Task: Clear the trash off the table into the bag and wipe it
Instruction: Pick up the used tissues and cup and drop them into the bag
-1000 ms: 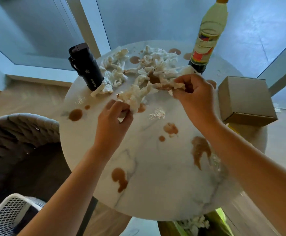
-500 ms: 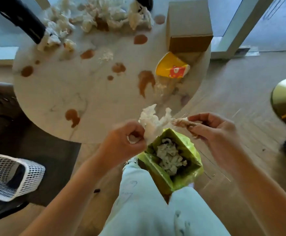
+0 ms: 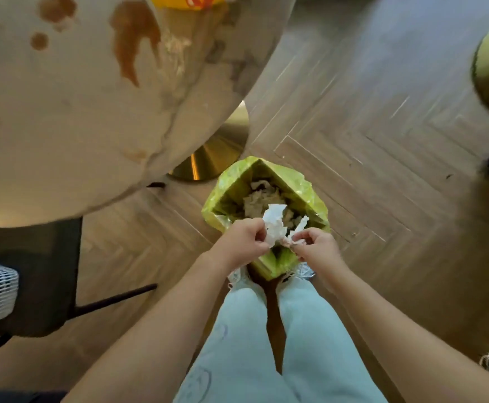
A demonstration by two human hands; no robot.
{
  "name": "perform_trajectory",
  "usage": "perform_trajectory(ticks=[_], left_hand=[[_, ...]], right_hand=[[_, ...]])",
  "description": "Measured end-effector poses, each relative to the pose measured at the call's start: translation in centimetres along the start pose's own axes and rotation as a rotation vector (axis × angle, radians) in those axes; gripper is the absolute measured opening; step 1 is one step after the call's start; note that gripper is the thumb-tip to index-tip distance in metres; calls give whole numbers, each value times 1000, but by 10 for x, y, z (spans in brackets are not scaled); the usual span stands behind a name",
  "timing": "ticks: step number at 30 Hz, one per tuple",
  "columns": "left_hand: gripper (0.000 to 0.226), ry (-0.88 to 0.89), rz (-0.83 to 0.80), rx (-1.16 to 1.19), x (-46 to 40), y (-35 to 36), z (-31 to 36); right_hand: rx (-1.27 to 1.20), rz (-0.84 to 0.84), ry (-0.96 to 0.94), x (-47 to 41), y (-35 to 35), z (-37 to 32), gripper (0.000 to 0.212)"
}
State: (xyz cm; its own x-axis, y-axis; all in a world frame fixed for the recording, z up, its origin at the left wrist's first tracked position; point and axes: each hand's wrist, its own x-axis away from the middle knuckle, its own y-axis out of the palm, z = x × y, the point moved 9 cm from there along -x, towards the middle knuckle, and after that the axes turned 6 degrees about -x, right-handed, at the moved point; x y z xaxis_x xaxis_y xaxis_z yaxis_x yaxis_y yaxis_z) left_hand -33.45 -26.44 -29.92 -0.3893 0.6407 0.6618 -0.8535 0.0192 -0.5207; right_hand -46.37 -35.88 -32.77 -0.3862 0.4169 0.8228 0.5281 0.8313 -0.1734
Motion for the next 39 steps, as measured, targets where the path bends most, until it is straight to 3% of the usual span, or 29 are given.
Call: perform_trajectory(ticks=[9, 10, 13, 18, 25, 31, 39], left_hand=[[8, -66, -182, -240, -97, 70, -91], [9, -50, -189, -262, -101, 74, -95], [43, -42, -184, -301, -100, 76, -100], [48, 19, -91, -206, -57, 39, -65], [36, 95, 45, -20, 71, -63, 7], [23, 47, 353, 164, 169, -173, 15], [21, -86, 825, 257, 218, -307, -50]], right_hand=[[285, 26, 6, -102, 38, 54, 32], [304, 12, 17, -104, 40, 57, 36], [382, -49, 44, -98, 43, 58, 53], [483, -15, -44, -63, 38, 30, 52], [496, 1, -437, 52, 50, -89, 36], [510, -49, -923, 149, 92, -225, 24], [552, -68, -1094, 173, 176, -347, 24]])
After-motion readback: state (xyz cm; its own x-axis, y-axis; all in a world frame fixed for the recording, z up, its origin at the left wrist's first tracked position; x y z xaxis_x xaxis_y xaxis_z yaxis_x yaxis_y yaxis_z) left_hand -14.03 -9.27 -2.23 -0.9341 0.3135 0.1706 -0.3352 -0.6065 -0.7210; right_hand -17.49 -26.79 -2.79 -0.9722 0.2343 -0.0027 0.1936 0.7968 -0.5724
